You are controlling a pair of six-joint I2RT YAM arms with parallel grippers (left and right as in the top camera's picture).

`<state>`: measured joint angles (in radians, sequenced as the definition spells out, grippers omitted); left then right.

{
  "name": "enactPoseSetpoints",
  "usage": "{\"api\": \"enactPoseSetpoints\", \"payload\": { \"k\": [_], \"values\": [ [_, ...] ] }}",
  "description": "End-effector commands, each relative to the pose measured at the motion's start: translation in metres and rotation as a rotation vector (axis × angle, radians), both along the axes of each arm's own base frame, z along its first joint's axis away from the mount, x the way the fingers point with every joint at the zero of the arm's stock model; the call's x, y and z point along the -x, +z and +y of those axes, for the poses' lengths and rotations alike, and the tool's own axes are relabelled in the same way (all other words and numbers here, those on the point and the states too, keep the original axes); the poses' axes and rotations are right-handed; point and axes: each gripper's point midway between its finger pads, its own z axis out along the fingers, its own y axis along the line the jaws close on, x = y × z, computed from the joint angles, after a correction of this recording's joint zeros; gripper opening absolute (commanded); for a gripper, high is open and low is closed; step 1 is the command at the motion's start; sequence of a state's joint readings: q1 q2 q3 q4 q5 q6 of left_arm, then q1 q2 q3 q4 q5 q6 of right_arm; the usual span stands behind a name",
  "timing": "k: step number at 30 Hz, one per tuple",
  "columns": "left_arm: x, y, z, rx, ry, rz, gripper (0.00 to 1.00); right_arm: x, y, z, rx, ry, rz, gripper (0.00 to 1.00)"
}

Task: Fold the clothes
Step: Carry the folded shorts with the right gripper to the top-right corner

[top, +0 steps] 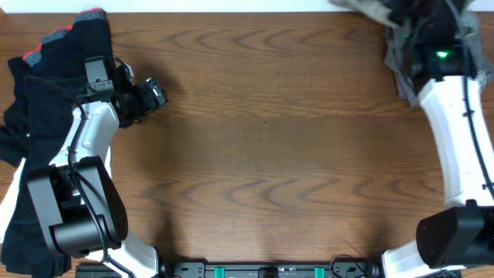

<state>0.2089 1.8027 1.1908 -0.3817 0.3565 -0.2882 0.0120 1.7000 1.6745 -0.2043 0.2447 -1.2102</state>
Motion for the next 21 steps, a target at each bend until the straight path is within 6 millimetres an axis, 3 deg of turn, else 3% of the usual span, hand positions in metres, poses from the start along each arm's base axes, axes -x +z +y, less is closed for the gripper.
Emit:
{"api": "enactPoseSetpoints", "payload": {
  "k": [1,11,21],
  "values": [
    [-0.006,0.008,0.004,-0.007,0.006,-0.026,0.96,0.000,0.026,-0.020,0.121,0.079,-0.048,0.01],
    [-0.013,0.012,0.005,-0.014,0.006,-0.059,0.96,-0.047,-0.005,-0.082,0.123,0.122,-0.146,0.01],
    [-0.013,0.012,0.005,-0.014,0.007,-0.059,0.96,-0.091,-0.058,-0.109,0.151,0.160,-0.247,0.01]
  ]
}}
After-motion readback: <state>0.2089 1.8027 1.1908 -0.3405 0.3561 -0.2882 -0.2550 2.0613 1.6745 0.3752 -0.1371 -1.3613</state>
